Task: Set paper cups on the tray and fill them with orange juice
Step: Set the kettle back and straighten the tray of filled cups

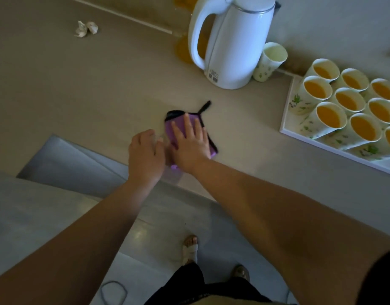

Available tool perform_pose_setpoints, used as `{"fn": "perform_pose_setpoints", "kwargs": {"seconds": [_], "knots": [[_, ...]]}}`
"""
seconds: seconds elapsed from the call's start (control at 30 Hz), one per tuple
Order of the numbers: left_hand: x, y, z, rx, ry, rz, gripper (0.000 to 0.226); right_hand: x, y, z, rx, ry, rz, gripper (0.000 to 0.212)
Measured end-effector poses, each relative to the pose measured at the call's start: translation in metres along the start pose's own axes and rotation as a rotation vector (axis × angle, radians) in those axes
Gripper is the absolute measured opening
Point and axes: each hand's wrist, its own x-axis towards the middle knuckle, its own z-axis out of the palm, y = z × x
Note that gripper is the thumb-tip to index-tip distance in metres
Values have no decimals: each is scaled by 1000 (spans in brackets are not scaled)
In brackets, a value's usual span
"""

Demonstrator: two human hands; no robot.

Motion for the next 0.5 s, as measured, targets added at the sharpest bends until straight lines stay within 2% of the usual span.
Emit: {"fn": "perform_pose_setpoints", "kwargs": {"seconds": [0.07, 0.1, 0.17, 0.23, 0.33, 0.4, 0.5], "knots": [[1, -2, -2, 1, 24, 34, 50, -6, -25, 6, -148, -95, -246, 89], [2, -3, -1, 17, 16, 74, 59, -15, -25, 8, -221, -122, -363, 88], [2, -3, 3, 65, -30, 121, 67, -29, -2, 8, -216, -97, -507, 70], [-1, 2, 11, 151, -101, 145, 65, -45, 39, 3, -128, -75, -450, 57], [-12, 11, 30, 267, -223, 346, 64, -79, 91, -5, -71, -7, -177, 56], [-22, 24, 42, 359, -263, 445, 63, -103, 101, -5, 14, 21, -44, 53], [-33, 38, 54, 523, -403, 383, 59, -118, 99, 3, 77, 11, -21, 50]]}}
